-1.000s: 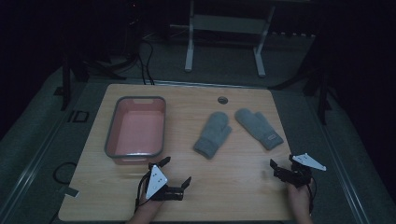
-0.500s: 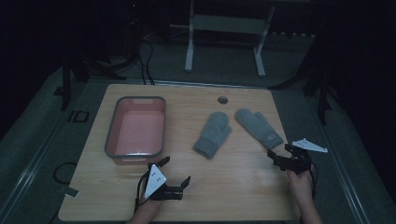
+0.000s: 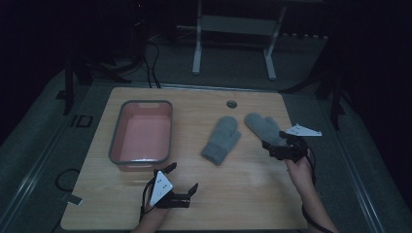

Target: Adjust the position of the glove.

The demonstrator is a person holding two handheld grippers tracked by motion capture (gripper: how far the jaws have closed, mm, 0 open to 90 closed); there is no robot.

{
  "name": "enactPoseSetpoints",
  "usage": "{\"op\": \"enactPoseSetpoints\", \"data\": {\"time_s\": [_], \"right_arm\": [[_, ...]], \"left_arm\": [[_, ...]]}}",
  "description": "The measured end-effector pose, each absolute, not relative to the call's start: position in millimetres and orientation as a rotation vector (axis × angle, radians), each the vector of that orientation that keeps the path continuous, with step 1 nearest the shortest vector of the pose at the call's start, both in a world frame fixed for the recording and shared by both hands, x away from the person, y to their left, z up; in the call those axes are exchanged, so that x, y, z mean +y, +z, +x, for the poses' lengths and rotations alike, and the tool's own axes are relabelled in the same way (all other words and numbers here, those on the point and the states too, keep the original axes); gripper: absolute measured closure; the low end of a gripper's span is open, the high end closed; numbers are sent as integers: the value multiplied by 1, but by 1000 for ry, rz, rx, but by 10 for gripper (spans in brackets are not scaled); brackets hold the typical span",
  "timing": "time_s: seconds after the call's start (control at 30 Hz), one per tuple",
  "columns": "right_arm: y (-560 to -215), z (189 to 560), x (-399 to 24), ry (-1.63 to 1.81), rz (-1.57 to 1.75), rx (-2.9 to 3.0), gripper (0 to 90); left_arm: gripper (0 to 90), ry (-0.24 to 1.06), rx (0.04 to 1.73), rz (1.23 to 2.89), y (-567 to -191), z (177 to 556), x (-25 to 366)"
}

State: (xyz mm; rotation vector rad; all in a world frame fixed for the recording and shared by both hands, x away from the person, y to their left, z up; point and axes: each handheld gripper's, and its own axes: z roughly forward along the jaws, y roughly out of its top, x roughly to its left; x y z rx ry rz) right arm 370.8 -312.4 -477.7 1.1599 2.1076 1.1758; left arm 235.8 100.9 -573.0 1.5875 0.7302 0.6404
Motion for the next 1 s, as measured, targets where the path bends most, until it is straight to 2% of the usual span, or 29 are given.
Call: {"op": "enactPoseSetpoints", "data": {"time_s": [0.13, 0.67, 0.83, 1.0], "right_arm": [[-478, 386, -291, 1156, 1045, 2166, 130], [-494, 427, -225, 1198, 935, 2370, 141], [-504, 443, -207, 1192, 886, 2447, 219], [-513, 455, -189, 1130, 847, 2485, 245]], "left_arm": [[3, 637, 730, 1586, -573, 236, 101], [3, 628, 733, 1583, -573, 236, 102], [3, 626, 728, 1587, -573, 236, 102], [3, 622, 729, 1585, -573, 236, 102]]}}
